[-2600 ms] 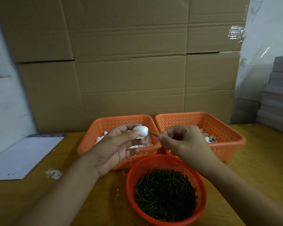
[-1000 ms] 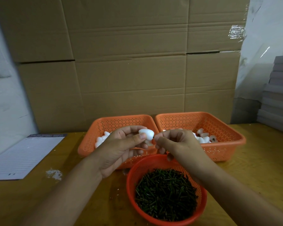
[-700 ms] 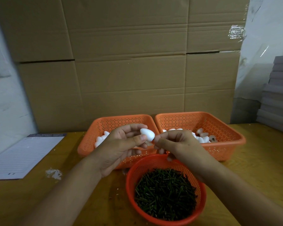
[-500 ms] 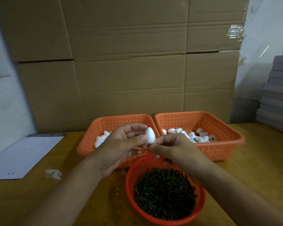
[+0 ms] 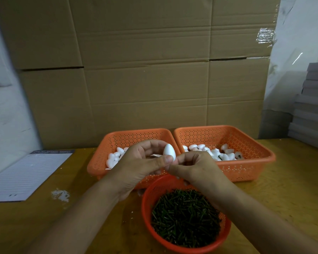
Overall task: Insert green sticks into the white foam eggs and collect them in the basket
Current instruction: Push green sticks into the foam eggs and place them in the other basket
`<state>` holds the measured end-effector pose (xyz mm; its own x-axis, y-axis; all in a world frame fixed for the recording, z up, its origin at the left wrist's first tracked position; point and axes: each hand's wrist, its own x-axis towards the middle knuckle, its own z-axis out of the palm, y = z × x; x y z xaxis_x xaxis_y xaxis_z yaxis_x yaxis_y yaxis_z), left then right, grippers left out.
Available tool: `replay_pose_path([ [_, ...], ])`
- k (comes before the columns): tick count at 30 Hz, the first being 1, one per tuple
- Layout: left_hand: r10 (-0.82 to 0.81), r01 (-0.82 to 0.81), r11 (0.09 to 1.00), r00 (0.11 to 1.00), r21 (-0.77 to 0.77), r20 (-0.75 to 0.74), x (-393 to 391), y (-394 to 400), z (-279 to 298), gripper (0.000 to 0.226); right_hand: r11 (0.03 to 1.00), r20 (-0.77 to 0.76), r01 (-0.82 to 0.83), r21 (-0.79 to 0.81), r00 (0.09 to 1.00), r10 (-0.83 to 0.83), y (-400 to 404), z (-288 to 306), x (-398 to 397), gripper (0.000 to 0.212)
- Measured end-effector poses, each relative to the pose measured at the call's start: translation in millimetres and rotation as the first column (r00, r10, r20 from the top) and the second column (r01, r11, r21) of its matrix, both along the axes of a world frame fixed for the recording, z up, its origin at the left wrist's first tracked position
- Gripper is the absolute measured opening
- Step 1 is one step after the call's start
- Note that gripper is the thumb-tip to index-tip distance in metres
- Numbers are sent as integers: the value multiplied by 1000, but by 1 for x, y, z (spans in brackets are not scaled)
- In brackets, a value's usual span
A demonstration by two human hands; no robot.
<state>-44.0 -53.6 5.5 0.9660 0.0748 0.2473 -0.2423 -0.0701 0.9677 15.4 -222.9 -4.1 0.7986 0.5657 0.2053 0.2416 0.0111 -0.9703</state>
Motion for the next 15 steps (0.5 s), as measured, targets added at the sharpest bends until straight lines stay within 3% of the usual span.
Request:
replay_pose_path([
  [10, -78, 74, 991, 997, -107, -29, 1, 6, -2, 34, 998, 10, -68, -5, 998, 68, -5, 3, 0, 12],
  [15, -129, 123, 983, 991, -137, -41, 1, 7, -2, 35, 993, 23, -110, -37, 994, 111, -5, 5, -1, 19],
])
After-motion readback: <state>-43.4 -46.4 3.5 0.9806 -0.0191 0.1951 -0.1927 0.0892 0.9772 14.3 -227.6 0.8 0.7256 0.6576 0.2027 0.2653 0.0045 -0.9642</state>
